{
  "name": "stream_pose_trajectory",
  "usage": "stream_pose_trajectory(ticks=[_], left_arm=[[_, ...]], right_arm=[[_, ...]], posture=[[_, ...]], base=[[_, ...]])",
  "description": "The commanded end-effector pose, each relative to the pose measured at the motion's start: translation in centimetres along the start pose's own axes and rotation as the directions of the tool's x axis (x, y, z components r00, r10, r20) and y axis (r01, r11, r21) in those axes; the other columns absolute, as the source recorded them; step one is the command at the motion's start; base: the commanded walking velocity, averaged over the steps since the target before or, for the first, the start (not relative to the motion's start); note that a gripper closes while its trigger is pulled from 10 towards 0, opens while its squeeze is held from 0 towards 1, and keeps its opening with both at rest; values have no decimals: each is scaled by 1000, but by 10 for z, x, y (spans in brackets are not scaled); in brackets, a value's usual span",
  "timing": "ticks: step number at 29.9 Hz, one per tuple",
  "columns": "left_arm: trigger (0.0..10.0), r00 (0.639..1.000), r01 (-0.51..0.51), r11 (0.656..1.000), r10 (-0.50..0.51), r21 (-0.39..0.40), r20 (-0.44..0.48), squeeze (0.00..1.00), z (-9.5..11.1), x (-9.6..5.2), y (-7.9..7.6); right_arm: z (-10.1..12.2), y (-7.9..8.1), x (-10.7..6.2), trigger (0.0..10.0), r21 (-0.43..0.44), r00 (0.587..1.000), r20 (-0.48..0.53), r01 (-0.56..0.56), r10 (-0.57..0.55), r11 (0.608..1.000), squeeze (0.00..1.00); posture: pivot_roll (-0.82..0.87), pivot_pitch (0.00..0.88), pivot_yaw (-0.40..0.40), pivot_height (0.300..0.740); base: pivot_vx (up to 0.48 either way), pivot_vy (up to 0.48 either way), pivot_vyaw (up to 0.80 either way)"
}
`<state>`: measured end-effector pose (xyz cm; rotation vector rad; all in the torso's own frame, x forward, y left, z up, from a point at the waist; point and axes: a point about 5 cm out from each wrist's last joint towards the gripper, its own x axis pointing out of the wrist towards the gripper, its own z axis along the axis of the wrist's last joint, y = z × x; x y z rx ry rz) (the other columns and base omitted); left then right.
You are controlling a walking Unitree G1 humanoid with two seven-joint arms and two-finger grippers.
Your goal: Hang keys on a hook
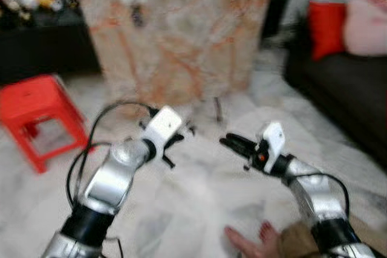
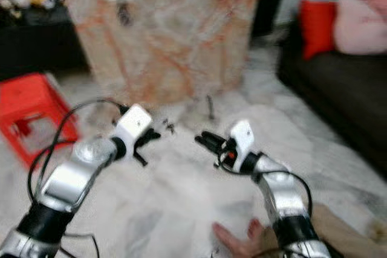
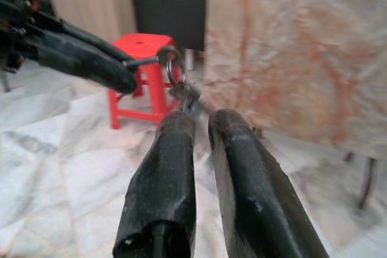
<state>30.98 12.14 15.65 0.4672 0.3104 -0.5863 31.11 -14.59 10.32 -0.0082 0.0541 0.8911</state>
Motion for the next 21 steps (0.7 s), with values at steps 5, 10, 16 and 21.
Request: stream_pose_trajectory(ticks=[5, 10, 16, 21], left_arm=[[10000, 1000, 15, 1000, -16, 13, 27, 0, 5, -1, 0], [10000, 998, 24, 1000, -24, 1, 51, 0, 8, -2, 1], [10000, 992, 87, 996, -84, -28, 90, 0, 13, -5, -5], [10000, 979, 144, 989, -137, -36, 153, 0, 26, -7, -8]], right_arm=[[9, 3, 3, 10000, -52, 1000, 7, -6, 7, 999, 0], [22, 4, 8, 10000, -121, 1000, 29, 11, -7, 993, 0], [34, 9, 12, 10000, -156, 997, 74, 18, -6, 988, 0], [37, 5, 12, 10000, -216, 988, 84, 146, -131, 965, 0]], posture=[[-44, 47, -17, 740], [-46, 56, -5, 740], [-46, 60, 15, 740], [-42, 56, 27, 740]], base=[[0, 0, 0], [0, 0, 0], [0, 0, 0], [0, 0, 0]])
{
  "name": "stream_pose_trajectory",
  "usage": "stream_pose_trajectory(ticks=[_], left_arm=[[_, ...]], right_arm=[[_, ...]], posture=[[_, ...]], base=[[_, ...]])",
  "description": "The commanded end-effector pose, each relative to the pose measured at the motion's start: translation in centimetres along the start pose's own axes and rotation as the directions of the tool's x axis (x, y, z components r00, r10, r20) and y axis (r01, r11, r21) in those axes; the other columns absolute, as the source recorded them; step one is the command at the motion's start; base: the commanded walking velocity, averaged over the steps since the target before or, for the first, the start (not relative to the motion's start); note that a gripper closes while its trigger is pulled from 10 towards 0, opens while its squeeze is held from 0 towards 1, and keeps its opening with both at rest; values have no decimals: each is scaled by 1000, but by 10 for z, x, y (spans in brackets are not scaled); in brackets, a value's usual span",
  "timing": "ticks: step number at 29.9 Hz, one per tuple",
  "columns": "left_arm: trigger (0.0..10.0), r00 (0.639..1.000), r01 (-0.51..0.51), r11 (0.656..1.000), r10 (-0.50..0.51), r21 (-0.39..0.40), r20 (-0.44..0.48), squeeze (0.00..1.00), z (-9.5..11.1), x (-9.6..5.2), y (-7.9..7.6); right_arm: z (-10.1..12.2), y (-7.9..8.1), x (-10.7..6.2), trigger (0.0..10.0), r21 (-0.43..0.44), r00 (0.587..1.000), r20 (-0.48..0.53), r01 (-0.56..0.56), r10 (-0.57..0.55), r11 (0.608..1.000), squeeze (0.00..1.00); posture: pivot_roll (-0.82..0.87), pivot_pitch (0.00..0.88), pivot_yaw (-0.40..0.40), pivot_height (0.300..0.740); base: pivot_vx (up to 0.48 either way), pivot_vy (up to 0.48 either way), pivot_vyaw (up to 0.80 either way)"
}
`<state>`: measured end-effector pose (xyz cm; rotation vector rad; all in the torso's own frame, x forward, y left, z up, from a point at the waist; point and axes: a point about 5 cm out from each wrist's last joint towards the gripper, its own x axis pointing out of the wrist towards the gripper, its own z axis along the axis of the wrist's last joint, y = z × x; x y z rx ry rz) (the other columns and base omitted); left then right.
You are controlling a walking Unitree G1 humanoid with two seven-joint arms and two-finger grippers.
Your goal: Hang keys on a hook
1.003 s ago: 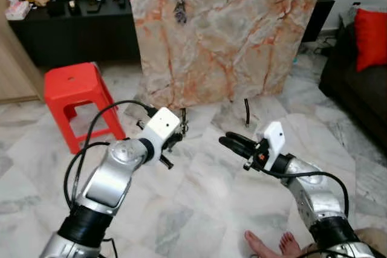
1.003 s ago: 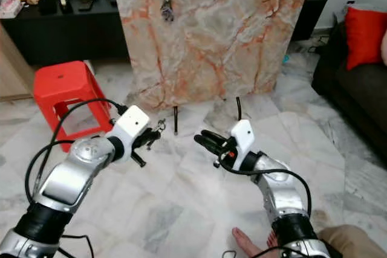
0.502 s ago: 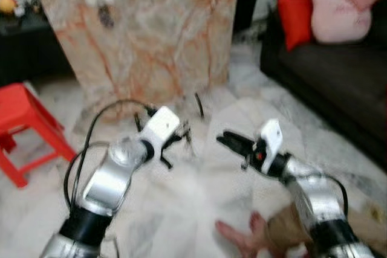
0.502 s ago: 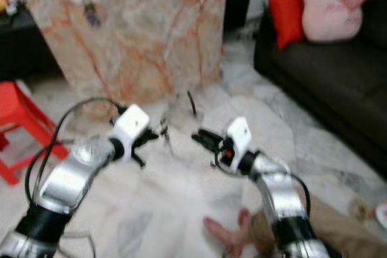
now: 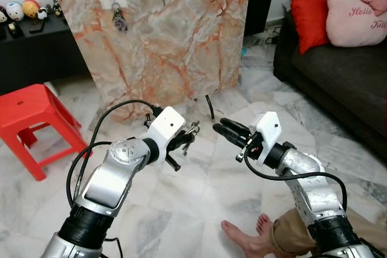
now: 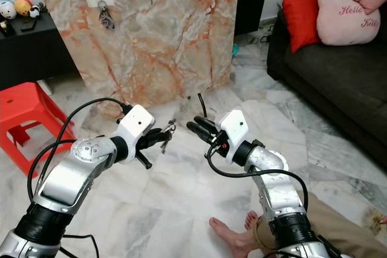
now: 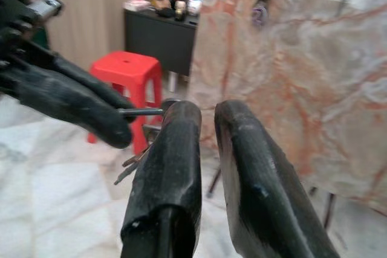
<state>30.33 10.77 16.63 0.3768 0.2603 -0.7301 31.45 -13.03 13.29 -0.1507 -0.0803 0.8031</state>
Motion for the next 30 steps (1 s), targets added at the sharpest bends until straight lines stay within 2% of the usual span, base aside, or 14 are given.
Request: stream_pose_trajectory(ticks=[1, 3, 4, 7, 9, 14, 17, 23, 30], left_arm=[[10000, 999, 8, 1000, -8, -1, 51, 0, 12, -3, 1], [10000, 995, 29, 999, -27, -27, 97, 0, 21, -3, 1], [10000, 995, 29, 999, -27, -27, 97, 0, 21, -3, 1], [10000, 984, 72, 996, -63, -51, 166, 0, 36, -4, -1], [10000, 980, 85, 995, -74, -54, 183, 0, 39, -4, -2], [10000, 969, 122, 992, -109, -44, 221, 0, 48, -3, -5], [10000, 965, 153, 988, -143, -29, 222, 0, 50, -2, -9], [10000, 962, 184, 983, -176, -21, 209, 0, 48, 1, -16], [10000, 956, 213, 977, -202, -28, 211, 0, 48, 5, -24]], right_arm=[[6, -4, 0, 10000, -45, 999, 10, 49, -49, 998, 0], [2, -5, -2, 10000, -71, 989, -3, 144, -145, 987, 0], [2, -5, -2, 10000, -71, 989, -3, 144, -145, 987, 0], [-8, -4, -9, 10000, -9, 966, -7, 257, -257, 966, 0], [-11, -4, -11, 10000, 5, 961, -10, 276, -276, 961, 0], [-15, -2, -12, 10000, 16, 952, -10, 305, -305, 952, 0], [-7, -4, -10, 10000, 11, 944, 43, 326, -326, 945, 0], [3, 5, -6, 10000, 30, 965, 99, 242, -244, 970, 0], [5, 6, -4, 10000, 29, 966, 115, 231, -233, 972, 0]], posture=[[-42, 56, 27, 740], [-43, 51, 31, 740], [-43, 51, 31, 740], [-43, 42, 37, 740], [-43, 42, 37, 740], [-43, 40, 37, 740], [-45, 44, 38, 740], [-45, 46, 38, 740], [-48, 53, 39, 740]], base=[[0, 0, 0], [0, 0, 0], [0, 0, 0], [0, 0, 0], [0, 0, 0], [0, 0, 0], [0, 0, 0], [0, 0, 0], [0, 0, 0]])
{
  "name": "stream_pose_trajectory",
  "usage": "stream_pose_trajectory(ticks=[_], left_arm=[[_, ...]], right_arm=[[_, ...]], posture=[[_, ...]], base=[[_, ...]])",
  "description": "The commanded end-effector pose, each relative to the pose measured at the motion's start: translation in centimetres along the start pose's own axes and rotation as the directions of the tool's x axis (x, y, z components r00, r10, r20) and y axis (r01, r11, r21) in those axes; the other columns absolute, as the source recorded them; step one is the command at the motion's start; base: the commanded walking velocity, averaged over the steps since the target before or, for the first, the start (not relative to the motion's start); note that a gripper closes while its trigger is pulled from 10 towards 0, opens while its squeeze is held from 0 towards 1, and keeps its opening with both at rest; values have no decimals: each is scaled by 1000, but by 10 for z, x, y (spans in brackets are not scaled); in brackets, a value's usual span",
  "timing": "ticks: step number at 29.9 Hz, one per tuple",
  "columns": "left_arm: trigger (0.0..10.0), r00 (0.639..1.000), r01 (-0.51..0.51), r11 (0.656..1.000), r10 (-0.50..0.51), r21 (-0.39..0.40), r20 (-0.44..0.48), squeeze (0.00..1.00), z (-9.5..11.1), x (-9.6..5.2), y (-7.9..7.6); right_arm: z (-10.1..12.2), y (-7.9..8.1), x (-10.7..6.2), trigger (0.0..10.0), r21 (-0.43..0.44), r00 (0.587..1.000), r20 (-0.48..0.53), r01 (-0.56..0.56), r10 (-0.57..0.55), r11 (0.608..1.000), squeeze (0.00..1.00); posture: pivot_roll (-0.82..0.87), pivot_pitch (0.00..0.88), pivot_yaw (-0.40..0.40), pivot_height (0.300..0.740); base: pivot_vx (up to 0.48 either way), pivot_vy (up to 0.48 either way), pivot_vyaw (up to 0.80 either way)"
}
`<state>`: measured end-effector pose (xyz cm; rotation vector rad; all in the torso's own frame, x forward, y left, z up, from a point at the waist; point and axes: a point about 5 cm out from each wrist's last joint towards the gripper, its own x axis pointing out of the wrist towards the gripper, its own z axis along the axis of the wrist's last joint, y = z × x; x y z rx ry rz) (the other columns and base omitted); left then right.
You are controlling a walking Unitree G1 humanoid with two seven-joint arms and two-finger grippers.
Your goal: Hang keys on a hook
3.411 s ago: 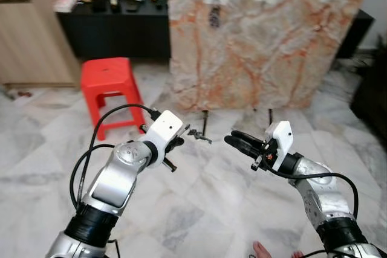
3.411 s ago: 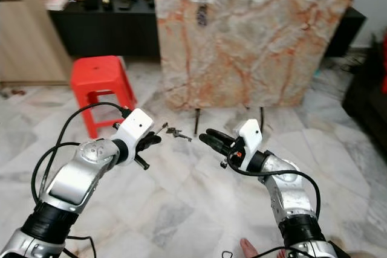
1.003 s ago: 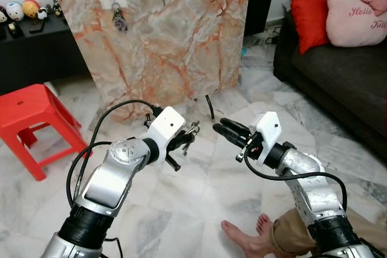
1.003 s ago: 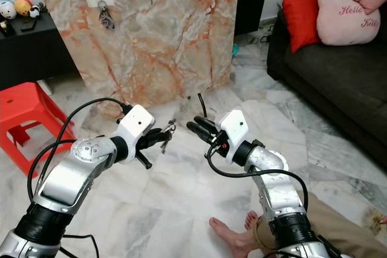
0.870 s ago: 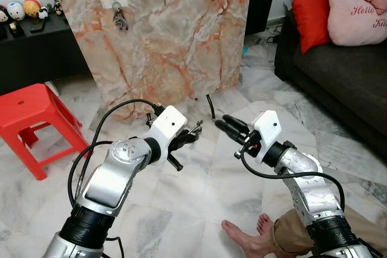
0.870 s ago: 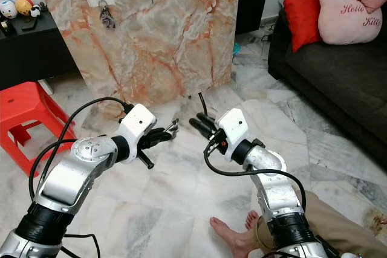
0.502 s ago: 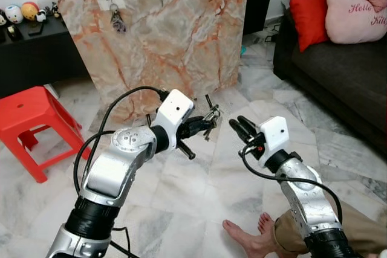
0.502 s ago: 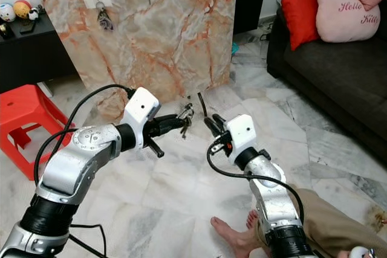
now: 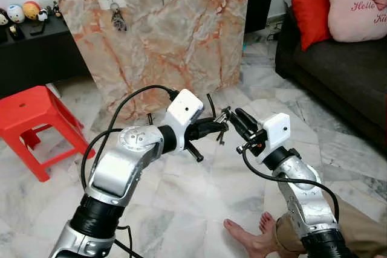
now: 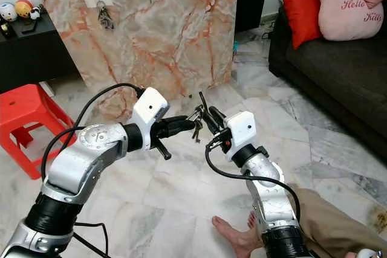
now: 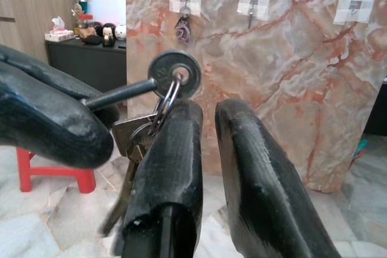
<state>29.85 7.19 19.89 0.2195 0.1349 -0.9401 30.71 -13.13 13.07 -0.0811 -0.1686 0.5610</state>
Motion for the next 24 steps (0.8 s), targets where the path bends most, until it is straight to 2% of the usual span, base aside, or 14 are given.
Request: stream_pose_trajectory(ticks=[1, 9, 13, 24], left_arm=[[10000, 1000, 22, 1000, -22, 11, 10, 0, 4, 0, -5], [10000, 1000, 23, 1000, -23, 11, 9, 0, 3, 0, -6], [10000, 1000, 23, 1000, -23, 11, 3, 0, 2, -1, -6], [10000, 1000, 5, 1000, -5, 18, 6, 0, 2, -1, -3]], right_arm=[[6, 1, 2, 10000, -4, 999, 32, -17, 17, 1000, 0], [8, -2, 3, 10000, -9, 999, 44, 22, -21, 1000, 0], [8, -12, 0, 10000, -13, 992, 50, 120, -119, 993, 0], [-2, -3, -16, 10000, 17, 997, -3, 81, -81, 997, 0]], posture=[[-48, 53, 39, 740], [-48, 53, 39, 740], [-44, 57, 38, 740], [-45, 60, 38, 740]], base=[[0, 0, 0], [0, 0, 0], [0, 0, 0], [0, 0, 0]])
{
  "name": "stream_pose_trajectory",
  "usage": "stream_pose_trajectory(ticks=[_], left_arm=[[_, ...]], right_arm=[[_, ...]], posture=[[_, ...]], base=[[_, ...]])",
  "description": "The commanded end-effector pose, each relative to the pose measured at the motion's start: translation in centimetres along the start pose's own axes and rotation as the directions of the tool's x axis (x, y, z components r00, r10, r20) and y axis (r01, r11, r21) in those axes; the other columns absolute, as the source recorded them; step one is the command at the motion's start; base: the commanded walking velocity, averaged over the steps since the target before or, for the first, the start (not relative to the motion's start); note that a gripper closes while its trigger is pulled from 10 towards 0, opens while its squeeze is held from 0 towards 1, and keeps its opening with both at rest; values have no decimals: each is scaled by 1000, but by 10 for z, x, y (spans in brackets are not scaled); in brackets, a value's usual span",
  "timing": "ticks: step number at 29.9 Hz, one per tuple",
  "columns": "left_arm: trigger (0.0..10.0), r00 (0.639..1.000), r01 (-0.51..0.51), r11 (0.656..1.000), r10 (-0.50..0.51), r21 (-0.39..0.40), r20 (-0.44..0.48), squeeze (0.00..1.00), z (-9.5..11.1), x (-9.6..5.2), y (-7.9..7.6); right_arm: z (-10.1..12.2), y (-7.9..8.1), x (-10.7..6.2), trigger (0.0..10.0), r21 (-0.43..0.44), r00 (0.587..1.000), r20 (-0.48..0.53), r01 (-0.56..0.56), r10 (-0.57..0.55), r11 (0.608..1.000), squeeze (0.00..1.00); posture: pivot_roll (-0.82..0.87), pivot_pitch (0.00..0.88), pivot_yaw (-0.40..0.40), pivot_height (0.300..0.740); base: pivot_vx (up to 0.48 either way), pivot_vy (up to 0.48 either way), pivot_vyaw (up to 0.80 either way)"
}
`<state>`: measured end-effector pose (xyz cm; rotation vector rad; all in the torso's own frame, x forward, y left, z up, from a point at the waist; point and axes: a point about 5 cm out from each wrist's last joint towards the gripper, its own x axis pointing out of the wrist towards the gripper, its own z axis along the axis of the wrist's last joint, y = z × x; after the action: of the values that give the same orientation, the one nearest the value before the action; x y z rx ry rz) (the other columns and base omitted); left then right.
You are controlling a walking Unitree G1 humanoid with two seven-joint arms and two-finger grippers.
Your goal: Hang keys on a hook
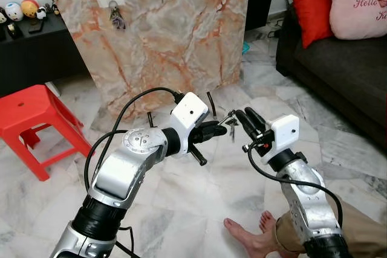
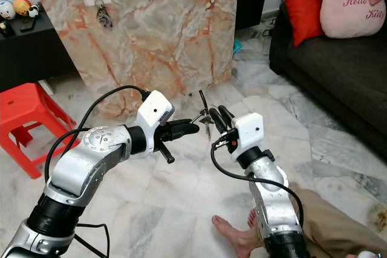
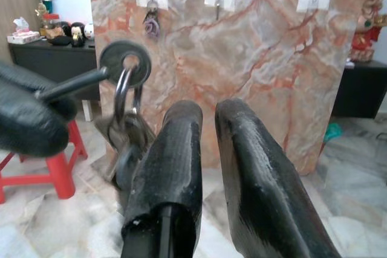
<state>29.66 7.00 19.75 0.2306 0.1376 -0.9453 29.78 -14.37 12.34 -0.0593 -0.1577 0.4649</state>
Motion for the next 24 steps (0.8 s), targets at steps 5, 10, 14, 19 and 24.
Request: stream_pose_trajectory(ticks=[5, 10, 14, 19, 24], left_arm=[[10000, 1000, -4, 1000, 4, 8, 17, 0, 4, -1, 1], [10000, 1000, 0, 1000, 0, 10, 17, 0, 5, 0, 1], [10000, 1000, 2, 1000, -2, 12, 19, 0, 6, 0, 1], [10000, 1000, 1, 1000, -1, 14, 20, 0, 6, 1, 0], [10000, 1000, 0, 1000, 0, 15, 20, 0, 6, 1, 1]], right_arm=[[-5, 9, -14, 10000, 24, 995, -47, -92, 93, 995, 0], [-5, 10, -18, 10000, 35, 991, -57, -120, 122, 992, 882], [-2, 9, -17, 10000, 20, 991, -49, -122, 123, 992, 941], [1, 10, -14, 10000, 20, 989, -39, -141, 141, 990, 0], [4, 14, -13, 10000, 53, 983, -27, -182, 183, 982, 1000]], posture=[[-50, 63, 41, 740], [-52, 64, 43, 740], [-53, 64, 44, 740], [-49, 62, 43, 740], [-49, 62, 43, 740]], base=[[0, 0, 0], [0, 0, 0], [0, 0, 0], [0, 0, 0], [0, 0, 0]])
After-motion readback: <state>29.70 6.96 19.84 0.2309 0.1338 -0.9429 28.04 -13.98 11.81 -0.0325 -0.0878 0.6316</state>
